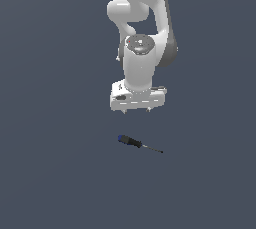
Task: Pick up the object and move it to a goal position.
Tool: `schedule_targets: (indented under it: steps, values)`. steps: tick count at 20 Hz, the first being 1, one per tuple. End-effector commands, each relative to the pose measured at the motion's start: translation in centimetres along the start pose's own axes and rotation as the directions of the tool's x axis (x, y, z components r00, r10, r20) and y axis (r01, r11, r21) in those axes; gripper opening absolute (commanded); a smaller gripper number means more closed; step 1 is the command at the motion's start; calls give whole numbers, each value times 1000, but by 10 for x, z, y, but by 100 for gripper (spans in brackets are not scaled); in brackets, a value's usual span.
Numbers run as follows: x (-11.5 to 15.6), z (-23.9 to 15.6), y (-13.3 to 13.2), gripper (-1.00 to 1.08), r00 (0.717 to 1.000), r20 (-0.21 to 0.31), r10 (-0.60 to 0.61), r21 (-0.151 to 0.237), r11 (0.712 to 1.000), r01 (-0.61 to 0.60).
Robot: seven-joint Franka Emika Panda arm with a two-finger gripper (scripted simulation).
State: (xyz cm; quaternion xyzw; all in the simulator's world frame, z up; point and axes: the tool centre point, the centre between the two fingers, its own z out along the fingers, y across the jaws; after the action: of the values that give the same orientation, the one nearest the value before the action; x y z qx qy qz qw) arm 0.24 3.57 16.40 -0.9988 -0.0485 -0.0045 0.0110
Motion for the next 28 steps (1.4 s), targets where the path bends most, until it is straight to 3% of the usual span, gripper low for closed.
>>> schedule_targets:
  steps: [1,8,14,21,28]
  values:
    - [2,2,0,100,1000,1,-28,-2,1000,28]
    - [13,12,-2,100,988,6,-154,-8,988,154]
    - [26,24,-4,100,950,12,-312,-13,950,312]
    - [43,42,-6,100,865,20,-502,-14,865,502]
    - [58,60,-8,100,744,25,-667,-11,744,668]
